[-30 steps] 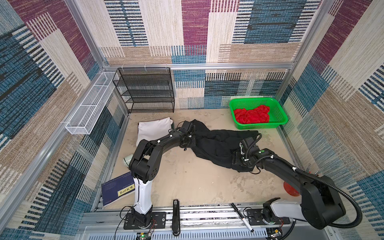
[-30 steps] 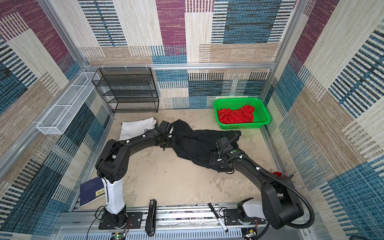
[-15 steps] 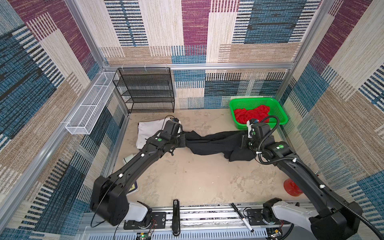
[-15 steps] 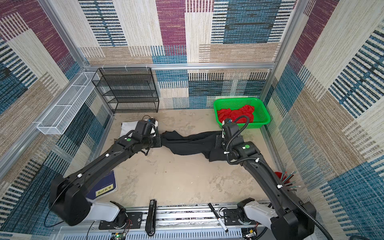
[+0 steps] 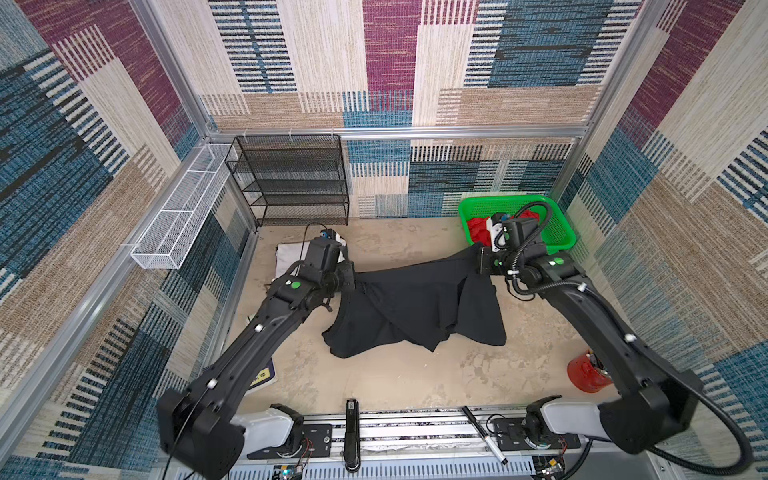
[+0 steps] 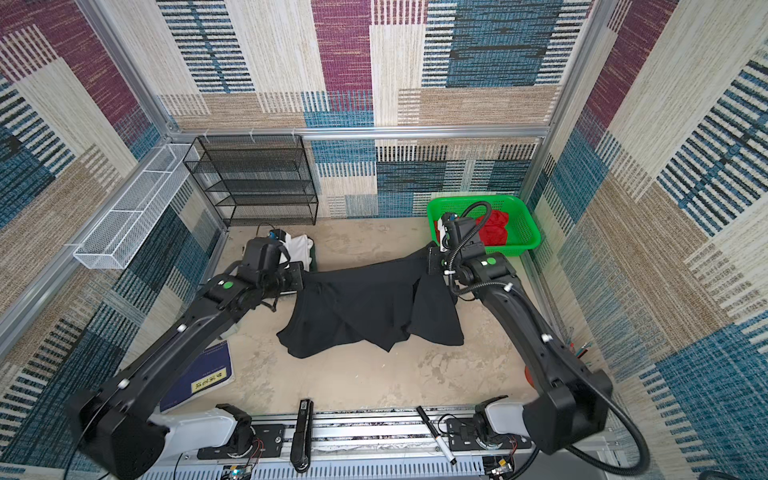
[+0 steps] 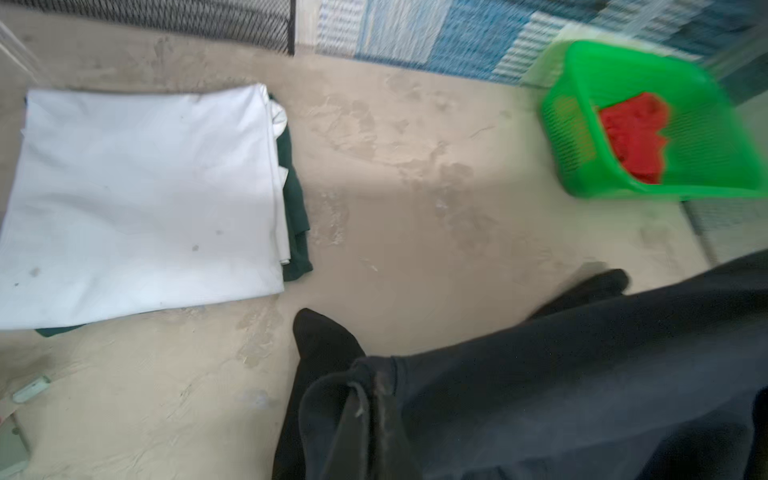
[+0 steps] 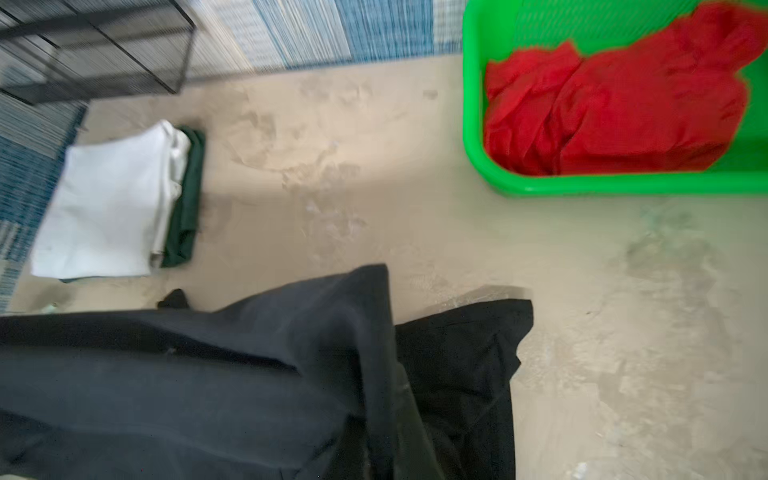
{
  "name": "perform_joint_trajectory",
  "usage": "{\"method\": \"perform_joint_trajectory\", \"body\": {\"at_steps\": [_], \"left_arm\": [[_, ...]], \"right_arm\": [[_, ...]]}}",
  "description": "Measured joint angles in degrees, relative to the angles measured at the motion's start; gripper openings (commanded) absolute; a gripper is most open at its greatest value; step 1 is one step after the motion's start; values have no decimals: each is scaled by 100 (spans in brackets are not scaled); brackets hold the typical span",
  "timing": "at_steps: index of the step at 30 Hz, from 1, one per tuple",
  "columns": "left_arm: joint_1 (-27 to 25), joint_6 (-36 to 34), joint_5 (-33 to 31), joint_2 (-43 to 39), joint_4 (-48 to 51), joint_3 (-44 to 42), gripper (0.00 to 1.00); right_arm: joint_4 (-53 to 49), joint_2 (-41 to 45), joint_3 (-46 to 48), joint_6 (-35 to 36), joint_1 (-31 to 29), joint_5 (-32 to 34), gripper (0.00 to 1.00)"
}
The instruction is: Fold and stack the t-shirts
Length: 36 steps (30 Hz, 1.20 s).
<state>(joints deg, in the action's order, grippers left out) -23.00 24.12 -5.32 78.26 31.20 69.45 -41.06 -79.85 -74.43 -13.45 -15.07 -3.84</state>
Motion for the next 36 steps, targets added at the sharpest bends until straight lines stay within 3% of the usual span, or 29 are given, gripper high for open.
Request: {"method": "perform_joint_trajectory", "body": {"at_steps": [1, 2, 3, 4, 6, 9, 12, 18, 26, 36], "left_arm": [[111, 13, 48, 448, -87, 146, 0], [186, 15, 96, 800, -179, 319, 0], [260, 15, 122, 1281, -284, 603, 6], [308, 13, 144, 1641, -369, 855, 20], [378, -22, 284, 2520, -459, 1567, 37], [356, -63, 291, 3132, -450, 2103, 47], [-35, -245, 208, 2763, -387, 1700, 48], [-1268, -22, 656, 1497, -313, 208, 36], [-2457, 313, 1342, 2151, -48, 131, 33], [-2776, 273, 1119, 2837, 378, 621, 39]], "right_arm": [[138, -243, 63, 22, 103, -195, 2], [280, -468, 85, 55, 181, -334, 17], [549, -750, 94, 118, 251, -483, 39], [772, -1014, 94, 162, 304, -575, 54], [1113, -1458, 83, 293, 372, -680, 81], [1370, -1578, 151, 409, 382, -592, 98], [1552, -988, 658, 498, 249, -179, 97], [1480, 42, 1757, 302, -184, 39, 83], [1327, 223, 2192, 39, -431, -70, 81], [1377, 192, 2260, -4, -431, -221, 82]]}}
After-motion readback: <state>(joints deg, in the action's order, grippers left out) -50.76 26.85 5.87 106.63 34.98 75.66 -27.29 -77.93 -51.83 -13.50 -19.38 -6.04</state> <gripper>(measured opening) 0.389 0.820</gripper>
